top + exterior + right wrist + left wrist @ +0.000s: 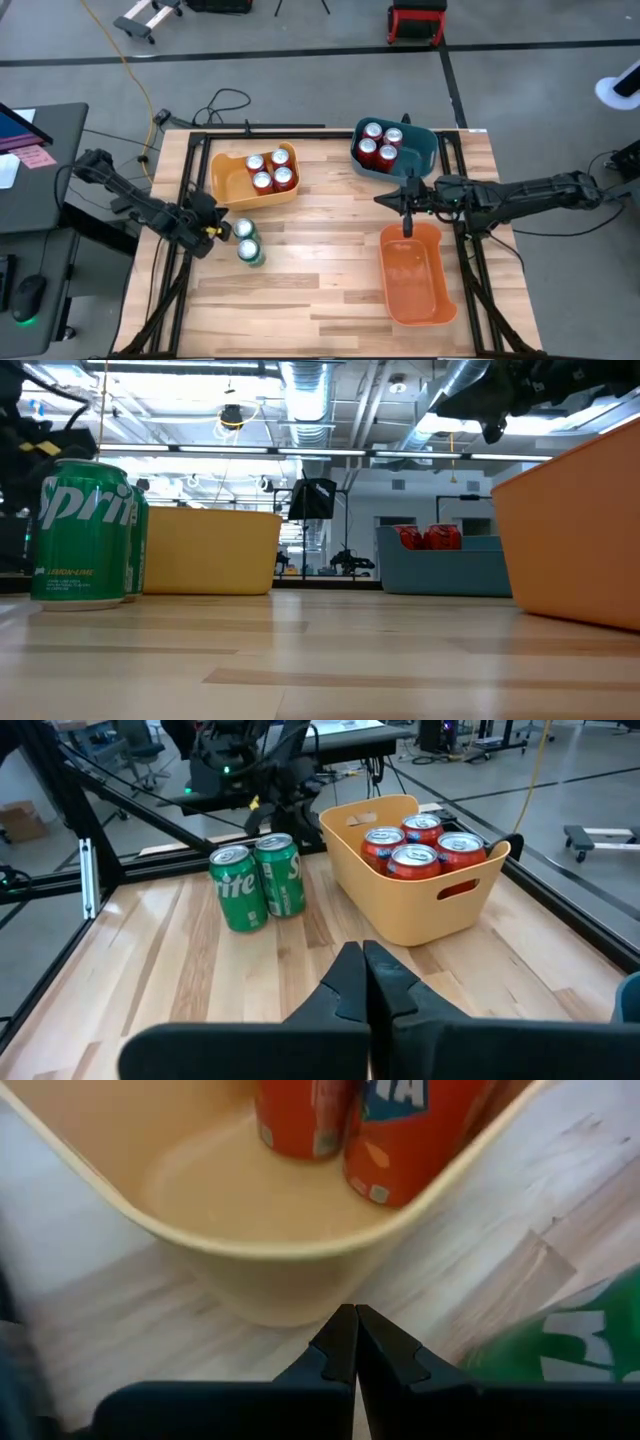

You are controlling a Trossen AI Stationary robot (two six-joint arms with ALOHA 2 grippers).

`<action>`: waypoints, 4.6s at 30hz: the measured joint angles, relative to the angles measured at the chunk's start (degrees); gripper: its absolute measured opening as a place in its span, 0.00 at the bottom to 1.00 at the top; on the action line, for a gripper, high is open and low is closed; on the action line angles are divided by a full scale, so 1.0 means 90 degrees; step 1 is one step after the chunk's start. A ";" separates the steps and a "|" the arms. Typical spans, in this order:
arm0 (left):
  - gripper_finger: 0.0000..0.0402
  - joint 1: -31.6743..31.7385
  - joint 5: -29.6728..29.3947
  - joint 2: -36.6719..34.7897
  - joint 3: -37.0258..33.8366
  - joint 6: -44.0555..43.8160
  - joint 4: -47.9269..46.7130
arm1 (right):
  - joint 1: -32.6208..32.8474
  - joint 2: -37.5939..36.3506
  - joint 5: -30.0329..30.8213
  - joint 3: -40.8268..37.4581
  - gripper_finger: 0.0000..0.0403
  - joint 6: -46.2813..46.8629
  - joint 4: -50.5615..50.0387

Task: Sort soda cans
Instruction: Put the top green soda can into the orange bin

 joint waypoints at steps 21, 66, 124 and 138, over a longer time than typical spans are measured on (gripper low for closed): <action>0.00 0.0000 -0.1937 0.1550 -0.1417 0.0545 0.4424 | 0.0038 0.0000 -0.0002 0.0000 0.01 -0.0022 0.0005; 0.00 0.2308 0.1038 0.6417 0.0368 0.6708 1.1502 | 0.0011 0.0894 -0.0016 0.0000 0.02 0.0005 0.0857; 0.00 0.2871 0.3419 0.8065 0.2563 0.7633 1.1749 | 0.0313 0.5170 -0.1853 0.2305 0.88 -0.1123 -0.0021; 0.00 0.2871 0.3414 0.7998 0.2563 0.7670 1.1678 | 0.0262 0.5128 -0.1884 0.2314 0.68 -0.1122 -0.0140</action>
